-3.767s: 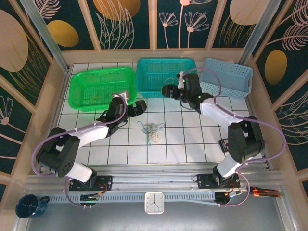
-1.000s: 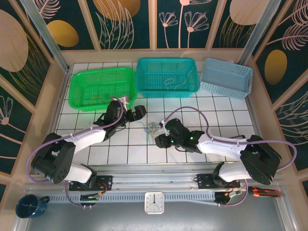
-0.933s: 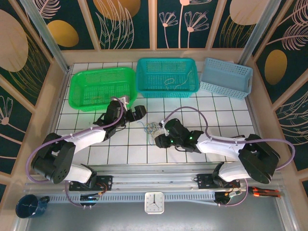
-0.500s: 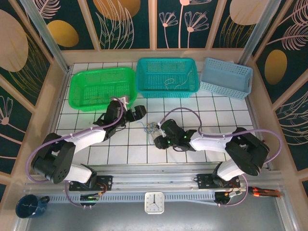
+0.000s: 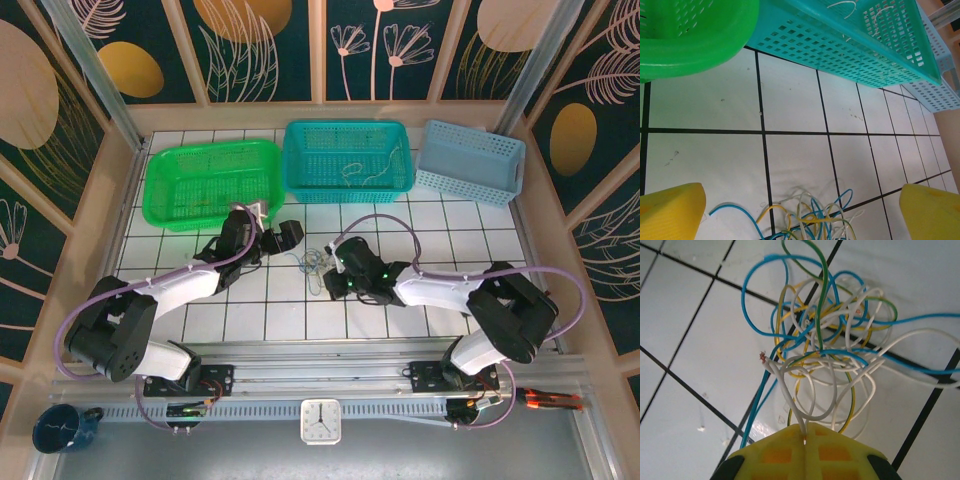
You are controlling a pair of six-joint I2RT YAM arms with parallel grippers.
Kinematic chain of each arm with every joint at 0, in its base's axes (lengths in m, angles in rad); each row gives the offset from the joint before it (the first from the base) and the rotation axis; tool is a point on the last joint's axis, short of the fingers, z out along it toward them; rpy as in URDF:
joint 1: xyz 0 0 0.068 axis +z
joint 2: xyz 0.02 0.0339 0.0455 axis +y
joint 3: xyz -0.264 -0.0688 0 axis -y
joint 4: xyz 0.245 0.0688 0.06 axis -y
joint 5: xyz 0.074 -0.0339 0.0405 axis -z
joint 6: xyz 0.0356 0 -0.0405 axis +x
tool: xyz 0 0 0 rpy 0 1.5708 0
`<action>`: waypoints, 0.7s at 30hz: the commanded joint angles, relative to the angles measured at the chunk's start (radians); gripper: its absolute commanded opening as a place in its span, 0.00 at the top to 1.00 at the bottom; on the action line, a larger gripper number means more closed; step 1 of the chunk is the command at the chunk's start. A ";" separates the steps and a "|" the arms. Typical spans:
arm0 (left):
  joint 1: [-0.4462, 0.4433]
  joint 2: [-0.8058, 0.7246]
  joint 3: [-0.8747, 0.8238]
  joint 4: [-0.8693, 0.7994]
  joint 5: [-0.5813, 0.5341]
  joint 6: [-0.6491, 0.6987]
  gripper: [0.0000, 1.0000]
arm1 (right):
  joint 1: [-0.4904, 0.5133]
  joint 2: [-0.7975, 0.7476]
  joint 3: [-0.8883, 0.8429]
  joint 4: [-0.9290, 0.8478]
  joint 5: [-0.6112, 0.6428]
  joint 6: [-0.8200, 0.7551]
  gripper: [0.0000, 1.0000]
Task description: Untangle the cables
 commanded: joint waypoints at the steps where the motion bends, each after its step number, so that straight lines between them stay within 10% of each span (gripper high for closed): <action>1: 0.005 -0.004 -0.010 0.006 0.008 -0.001 0.01 | -0.021 -0.037 0.044 0.012 -0.028 -0.006 1.00; 21: 0.004 -0.056 -0.028 0.003 0.027 0.061 0.01 | -0.181 -0.252 0.153 -0.020 -0.211 0.062 1.00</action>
